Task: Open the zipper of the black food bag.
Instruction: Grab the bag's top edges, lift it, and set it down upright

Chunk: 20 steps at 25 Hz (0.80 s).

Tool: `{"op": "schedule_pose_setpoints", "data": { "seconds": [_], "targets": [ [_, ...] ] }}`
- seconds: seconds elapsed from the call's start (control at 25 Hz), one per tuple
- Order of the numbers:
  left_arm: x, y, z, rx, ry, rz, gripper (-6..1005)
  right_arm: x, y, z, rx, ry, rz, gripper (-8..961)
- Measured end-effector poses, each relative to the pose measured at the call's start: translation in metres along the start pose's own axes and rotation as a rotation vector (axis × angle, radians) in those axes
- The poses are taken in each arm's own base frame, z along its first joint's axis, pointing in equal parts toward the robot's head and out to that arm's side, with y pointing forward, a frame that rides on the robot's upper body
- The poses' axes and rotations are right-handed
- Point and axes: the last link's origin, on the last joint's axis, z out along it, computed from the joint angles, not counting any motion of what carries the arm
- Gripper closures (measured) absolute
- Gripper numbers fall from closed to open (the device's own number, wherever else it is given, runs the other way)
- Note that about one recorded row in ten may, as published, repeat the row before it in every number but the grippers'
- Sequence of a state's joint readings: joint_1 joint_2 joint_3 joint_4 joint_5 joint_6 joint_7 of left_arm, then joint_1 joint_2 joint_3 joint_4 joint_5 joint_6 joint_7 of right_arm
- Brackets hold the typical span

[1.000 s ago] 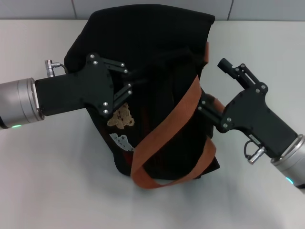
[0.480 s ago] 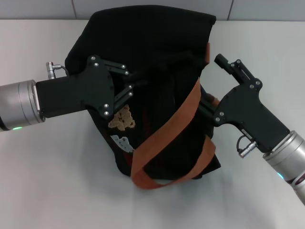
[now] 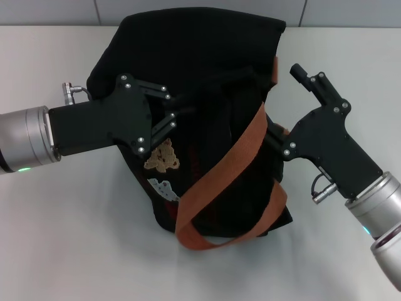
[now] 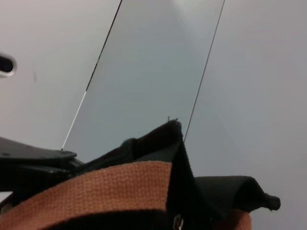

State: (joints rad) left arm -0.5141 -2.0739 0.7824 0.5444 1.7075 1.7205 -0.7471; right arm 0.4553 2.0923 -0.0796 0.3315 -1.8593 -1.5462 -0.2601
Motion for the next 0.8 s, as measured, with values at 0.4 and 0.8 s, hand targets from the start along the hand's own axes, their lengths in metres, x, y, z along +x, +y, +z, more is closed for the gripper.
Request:
{"op": "schedule_pose_setpoints", "data": {
  "seconds": [0.4,0.8],
  "targets": [
    [-0.0012,0.0005,0.0011,0.003,0.001,0.001,926,-0.0016,0.006,-0.0062,0.018,0.004,-0.047,197],
    [-0.002,0.0011,0.0013,0.005,0.001,-0.004,927,-0.0027,0.0074,-0.0053,0.015,-0.001,-0.061,241]
  ]
}}
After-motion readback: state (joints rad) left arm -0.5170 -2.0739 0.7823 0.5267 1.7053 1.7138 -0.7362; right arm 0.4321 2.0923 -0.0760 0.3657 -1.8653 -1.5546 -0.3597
